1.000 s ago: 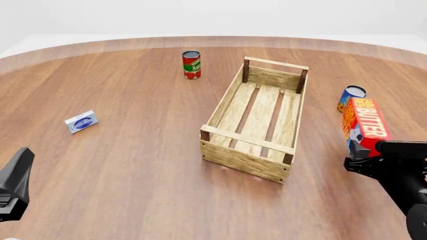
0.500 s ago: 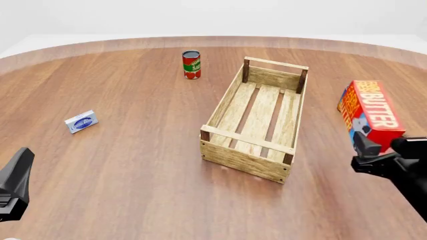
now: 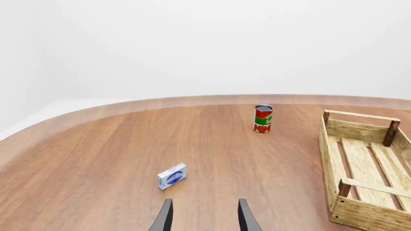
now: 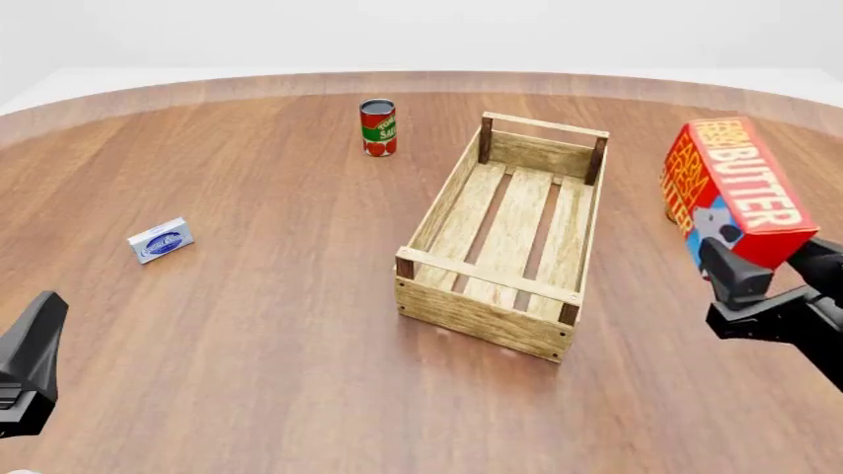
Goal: Pick up the butter and put it in the tray.
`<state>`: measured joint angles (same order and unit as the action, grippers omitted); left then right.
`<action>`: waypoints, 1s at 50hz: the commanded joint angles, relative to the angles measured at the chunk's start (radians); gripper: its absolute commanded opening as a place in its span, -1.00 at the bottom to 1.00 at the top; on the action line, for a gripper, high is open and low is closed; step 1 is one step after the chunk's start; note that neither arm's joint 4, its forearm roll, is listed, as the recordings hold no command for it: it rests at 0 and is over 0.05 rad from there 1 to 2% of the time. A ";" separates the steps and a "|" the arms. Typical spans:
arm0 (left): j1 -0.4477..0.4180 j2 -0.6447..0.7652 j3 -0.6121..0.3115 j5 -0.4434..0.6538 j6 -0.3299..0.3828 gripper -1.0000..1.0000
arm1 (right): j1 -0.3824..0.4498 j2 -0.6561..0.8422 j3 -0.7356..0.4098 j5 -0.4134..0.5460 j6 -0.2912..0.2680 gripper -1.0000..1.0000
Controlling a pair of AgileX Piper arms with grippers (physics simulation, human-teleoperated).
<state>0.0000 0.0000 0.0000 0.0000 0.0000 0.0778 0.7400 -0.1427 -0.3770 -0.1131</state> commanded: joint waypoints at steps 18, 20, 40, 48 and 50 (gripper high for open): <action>0.000 0.000 0.000 0.000 0.000 1.00 | 0.089 -0.031 -0.151 0.133 -0.022 -1.00; 0.000 0.000 0.000 0.000 0.000 1.00 | 0.094 -0.026 -0.161 0.138 -0.023 -1.00; 0.000 0.000 0.000 0.000 0.000 1.00 | 0.140 0.119 -0.230 0.077 -0.014 -1.00; 0.000 0.000 0.000 0.000 0.000 1.00 | 0.160 0.178 -0.255 0.045 -0.010 -1.00; 0.000 0.000 0.000 0.000 0.000 1.00 | 0.166 0.199 -0.262 0.030 -0.006 -1.00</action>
<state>0.0000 0.0000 0.0000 0.0000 0.0000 0.2203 0.8728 -0.3555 -0.3012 -0.1420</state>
